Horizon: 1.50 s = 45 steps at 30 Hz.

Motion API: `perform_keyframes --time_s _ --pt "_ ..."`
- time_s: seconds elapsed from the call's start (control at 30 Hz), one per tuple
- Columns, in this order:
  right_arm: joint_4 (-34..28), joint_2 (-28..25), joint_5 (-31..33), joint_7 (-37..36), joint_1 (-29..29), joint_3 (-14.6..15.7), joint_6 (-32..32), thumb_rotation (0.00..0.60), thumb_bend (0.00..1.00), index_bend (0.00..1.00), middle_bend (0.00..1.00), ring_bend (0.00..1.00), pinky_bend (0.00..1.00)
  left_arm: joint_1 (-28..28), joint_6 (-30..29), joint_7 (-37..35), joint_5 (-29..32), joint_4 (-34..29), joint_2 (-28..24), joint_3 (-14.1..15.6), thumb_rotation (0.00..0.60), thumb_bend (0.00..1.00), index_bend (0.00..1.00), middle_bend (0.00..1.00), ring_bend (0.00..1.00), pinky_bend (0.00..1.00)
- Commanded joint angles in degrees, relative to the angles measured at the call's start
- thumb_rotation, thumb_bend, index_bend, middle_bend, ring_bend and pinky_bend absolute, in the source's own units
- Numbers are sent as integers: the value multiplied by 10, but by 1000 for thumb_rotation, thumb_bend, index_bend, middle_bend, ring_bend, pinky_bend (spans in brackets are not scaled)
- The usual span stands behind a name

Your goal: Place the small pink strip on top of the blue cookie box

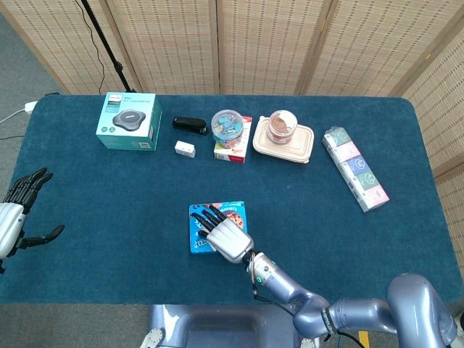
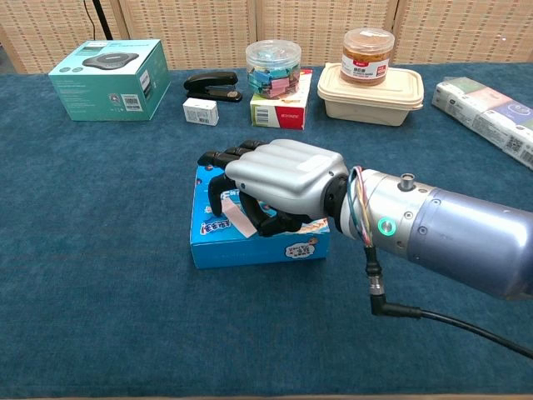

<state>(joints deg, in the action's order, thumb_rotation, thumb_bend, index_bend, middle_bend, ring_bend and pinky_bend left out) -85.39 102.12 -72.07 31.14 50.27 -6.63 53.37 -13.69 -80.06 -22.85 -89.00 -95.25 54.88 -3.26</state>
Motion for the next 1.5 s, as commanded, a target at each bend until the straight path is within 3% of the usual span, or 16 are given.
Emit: perform_keyframes --time_s 0.03,0.8,1.07,1.2,1.27,1.4,1.43,1.5 --pt "5 1 3 2 0 -1 0 600 1000 329 0 0 0 0 0 0 0 0 0 0 600 227 0 0 0 0" --pt "16 0 24 16 6 -28 3 600 1000 330 0 0 0 1 1 -4 1 0 -2 0 600 227 0 0 0 0" --pt "-25 -32 7 17 -1 -37 30 600 1000 327 0 0 0 2 -1 -1 1 1 -1 0 600 227 0 0 0 0" --pt "-65 -76 -22 10 -19 -34 64 600 1000 290 0 0 0 3 0 5 2 0 0 1 600 228 0 0 0 0" --pt "-83 -105 -37 -5 -38 -28 89 600 909 238 0 0 0 4 1 12 3 -1 0 3 600 228 0 0 0 0" --pt "-96 -132 -52 -27 -76 -11 132 600 144 115 0 0 0 6 1 30 3 -3 4 5 600 228 0 0 0 0" --pt "-99 -139 -53 -34 -89 -5 145 600 38 89 0 0 0 7 1 37 3 -3 6 7 600 228 0 0 0 0" --pt "-107 -152 -64 -47 -109 6 167 600 0 54 0 0 0 10 0 49 4 -5 9 9 600 228 0 0 0 0"
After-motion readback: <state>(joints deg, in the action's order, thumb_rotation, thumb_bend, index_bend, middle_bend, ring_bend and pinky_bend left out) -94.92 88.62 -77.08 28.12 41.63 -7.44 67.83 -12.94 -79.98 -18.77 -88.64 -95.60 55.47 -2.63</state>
